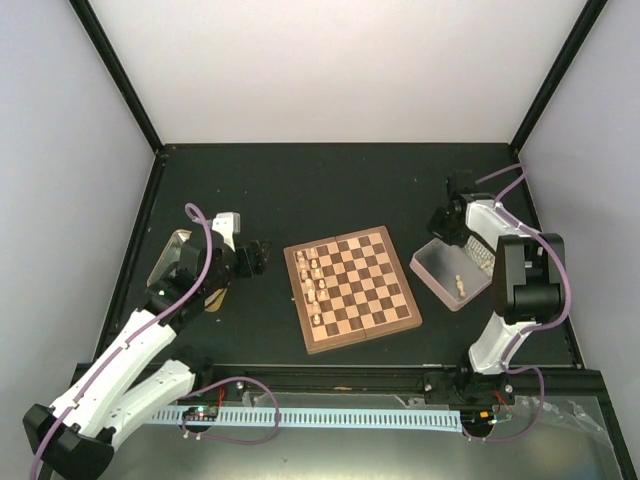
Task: Set up the chess pieces on the board
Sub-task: Adjust the storage box at the center of the board.
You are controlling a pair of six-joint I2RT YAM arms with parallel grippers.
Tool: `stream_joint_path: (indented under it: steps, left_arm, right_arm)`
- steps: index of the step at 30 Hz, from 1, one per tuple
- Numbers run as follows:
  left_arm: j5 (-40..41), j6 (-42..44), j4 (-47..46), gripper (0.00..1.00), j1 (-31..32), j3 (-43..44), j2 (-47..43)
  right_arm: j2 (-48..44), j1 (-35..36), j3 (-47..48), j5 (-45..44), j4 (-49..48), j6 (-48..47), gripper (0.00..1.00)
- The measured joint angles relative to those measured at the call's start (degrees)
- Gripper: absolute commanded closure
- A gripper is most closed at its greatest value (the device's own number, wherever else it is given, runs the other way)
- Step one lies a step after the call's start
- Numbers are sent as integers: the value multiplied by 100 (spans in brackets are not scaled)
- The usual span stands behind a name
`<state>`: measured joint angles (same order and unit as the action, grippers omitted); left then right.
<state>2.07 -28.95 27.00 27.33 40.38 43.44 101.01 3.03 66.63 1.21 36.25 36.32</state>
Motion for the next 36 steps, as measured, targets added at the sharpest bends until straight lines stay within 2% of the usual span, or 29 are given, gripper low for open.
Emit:
stream_joint_path:
  steps: [7,19,22,28,30,36]
  left_arm:
    - [-7,-4,11,15,0,0,-24]
    - [-46,-26,15,15,0,-2,-107]
    - [-61,-28,15,15,0,-2,-107]
    - [-81,-28,13,15,0,-2,-107]
    - [-85,-28,13,15,0,-2,-107]
    - [-105,-28,11,15,0,-2,-107]
  right_arm:
    - [-2,225,7,50,17,-551,96]
    - [-208,1285,-175,184,280,-1567,96]
    - [-343,1499,-328,256,304,-1727,89]
    - [-603,1558,-474,306,555,-1851,62]
    - [-828,1558,-474,192,597,-1812,59]
    - [-1639,1502,-472,-619,595,-1451,60]
